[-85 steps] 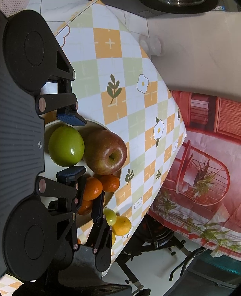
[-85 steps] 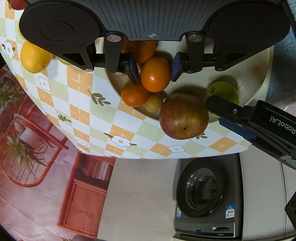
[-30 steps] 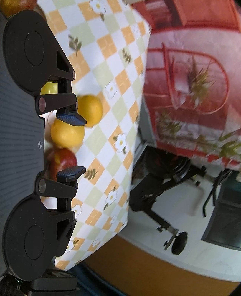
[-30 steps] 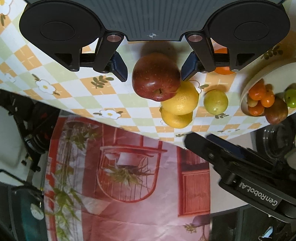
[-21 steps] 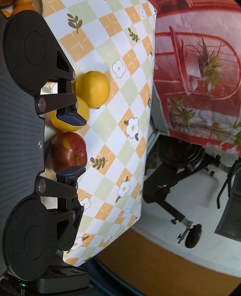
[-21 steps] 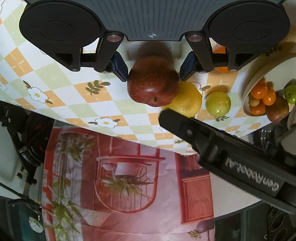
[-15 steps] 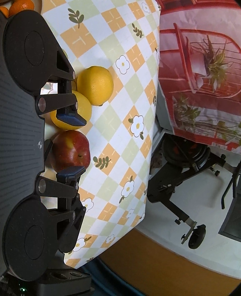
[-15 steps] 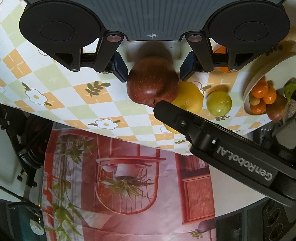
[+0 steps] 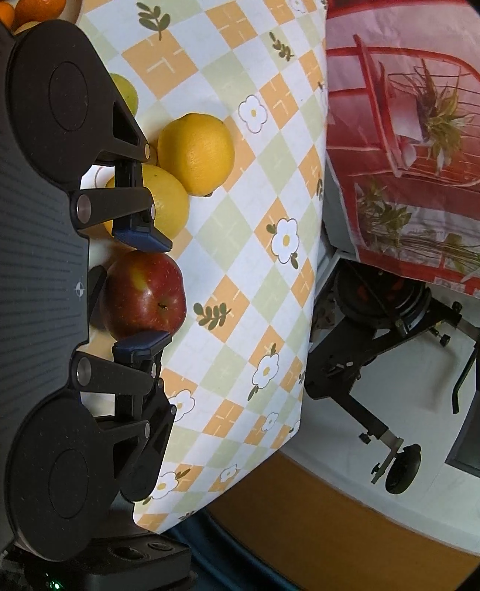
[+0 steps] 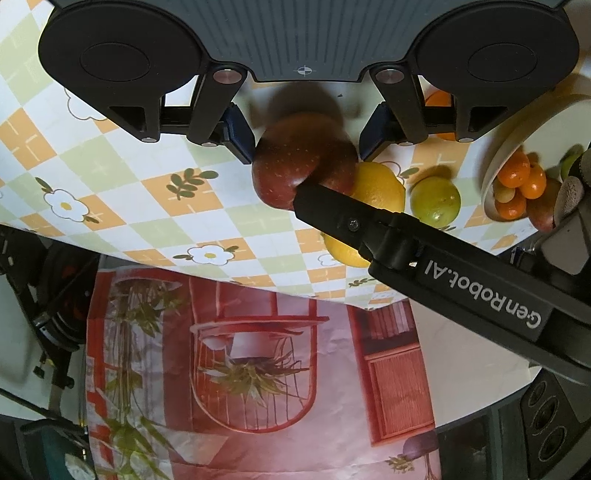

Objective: Organize fruits
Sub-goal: 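Close both tools on the red apple from its sides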

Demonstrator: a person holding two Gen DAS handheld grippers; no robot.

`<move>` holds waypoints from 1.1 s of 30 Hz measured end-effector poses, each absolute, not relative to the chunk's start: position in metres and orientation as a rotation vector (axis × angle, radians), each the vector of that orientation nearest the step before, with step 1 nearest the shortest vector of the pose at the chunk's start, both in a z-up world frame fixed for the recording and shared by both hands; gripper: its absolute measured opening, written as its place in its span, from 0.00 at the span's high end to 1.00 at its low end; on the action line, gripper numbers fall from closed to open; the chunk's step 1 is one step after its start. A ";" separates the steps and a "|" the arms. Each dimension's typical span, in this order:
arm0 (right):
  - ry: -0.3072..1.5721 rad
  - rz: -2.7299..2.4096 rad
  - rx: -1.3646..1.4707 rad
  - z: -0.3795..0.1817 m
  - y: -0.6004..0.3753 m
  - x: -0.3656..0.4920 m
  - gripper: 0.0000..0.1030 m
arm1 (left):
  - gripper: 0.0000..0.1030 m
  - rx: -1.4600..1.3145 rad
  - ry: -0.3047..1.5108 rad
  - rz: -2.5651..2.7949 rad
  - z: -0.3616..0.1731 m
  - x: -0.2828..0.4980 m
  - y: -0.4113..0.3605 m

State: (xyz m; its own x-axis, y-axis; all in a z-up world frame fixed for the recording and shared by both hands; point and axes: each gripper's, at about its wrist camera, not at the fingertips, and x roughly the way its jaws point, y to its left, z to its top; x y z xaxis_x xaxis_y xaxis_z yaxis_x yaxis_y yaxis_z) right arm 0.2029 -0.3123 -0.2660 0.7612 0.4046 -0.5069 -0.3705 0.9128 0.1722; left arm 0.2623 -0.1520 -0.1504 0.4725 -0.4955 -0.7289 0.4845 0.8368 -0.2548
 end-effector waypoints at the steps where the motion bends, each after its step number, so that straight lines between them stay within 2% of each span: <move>1: 0.569 0.424 0.062 -0.266 -0.312 0.204 0.41 | 0.52 -0.018 0.903 -0.604 -0.151 0.263 -0.152; 12: 0.576 0.431 0.065 -0.267 -0.313 0.204 0.44 | 0.53 -0.080 0.943 -0.597 -0.152 0.265 -0.146; 15: 0.576 0.432 0.068 -0.267 -0.314 0.203 0.44 | 0.61 -0.095 0.946 -0.583 -0.152 0.268 -0.143; 33: 0.569 0.446 0.077 -0.266 -0.312 0.199 0.45 | 0.61 -0.081 0.948 -0.592 -0.152 0.263 -0.147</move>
